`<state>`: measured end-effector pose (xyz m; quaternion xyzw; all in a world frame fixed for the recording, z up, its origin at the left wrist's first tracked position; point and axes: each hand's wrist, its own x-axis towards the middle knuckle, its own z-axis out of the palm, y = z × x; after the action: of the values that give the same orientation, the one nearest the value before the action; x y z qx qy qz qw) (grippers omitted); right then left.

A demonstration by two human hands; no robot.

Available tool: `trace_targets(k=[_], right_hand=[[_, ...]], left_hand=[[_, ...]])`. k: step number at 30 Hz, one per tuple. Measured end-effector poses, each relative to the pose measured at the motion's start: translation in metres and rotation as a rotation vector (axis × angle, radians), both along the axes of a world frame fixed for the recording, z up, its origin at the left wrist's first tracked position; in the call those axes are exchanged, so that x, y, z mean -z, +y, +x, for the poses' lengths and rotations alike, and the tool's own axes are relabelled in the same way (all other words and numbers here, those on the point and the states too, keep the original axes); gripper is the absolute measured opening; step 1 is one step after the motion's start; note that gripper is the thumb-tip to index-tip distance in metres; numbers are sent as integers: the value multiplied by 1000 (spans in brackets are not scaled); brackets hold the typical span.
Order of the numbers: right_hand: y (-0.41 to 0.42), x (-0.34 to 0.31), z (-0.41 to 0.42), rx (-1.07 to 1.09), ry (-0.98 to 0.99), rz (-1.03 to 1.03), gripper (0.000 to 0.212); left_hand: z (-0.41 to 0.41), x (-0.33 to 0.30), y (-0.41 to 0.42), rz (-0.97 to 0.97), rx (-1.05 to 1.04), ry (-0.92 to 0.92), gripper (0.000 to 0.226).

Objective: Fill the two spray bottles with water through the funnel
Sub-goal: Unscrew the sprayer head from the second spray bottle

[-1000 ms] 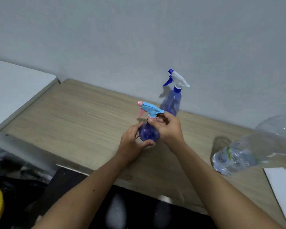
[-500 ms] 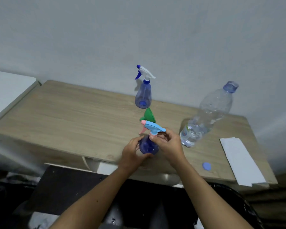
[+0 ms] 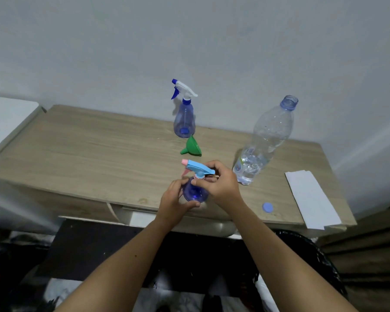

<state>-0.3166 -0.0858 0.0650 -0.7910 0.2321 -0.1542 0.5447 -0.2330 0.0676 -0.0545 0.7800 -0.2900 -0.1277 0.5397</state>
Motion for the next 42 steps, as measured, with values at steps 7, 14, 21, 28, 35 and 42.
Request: trace_targets(k=[7,14,21,28,35,42], right_hand=[[-3,3,-3,-26,-14,-145,28],[-7,-5,-1,-133,26,-185,34],[1,-3,-1,-12,20,-126,35],[10,-5,-7,10,18,-108,30],[11,-4,-6,37,29,-77,33],[12,-2,-3,49,35,-77,47]], left_hand=[[1,-2,0,30,16,-47,89],[4,-1,1,33,45,-66,85],[6,-1,2,47,55,-54,87],[4,-2,4,31,58,-52,80],[5,-3,5,22,60,-43,87],[4,1,4,16,57,-33,88]])
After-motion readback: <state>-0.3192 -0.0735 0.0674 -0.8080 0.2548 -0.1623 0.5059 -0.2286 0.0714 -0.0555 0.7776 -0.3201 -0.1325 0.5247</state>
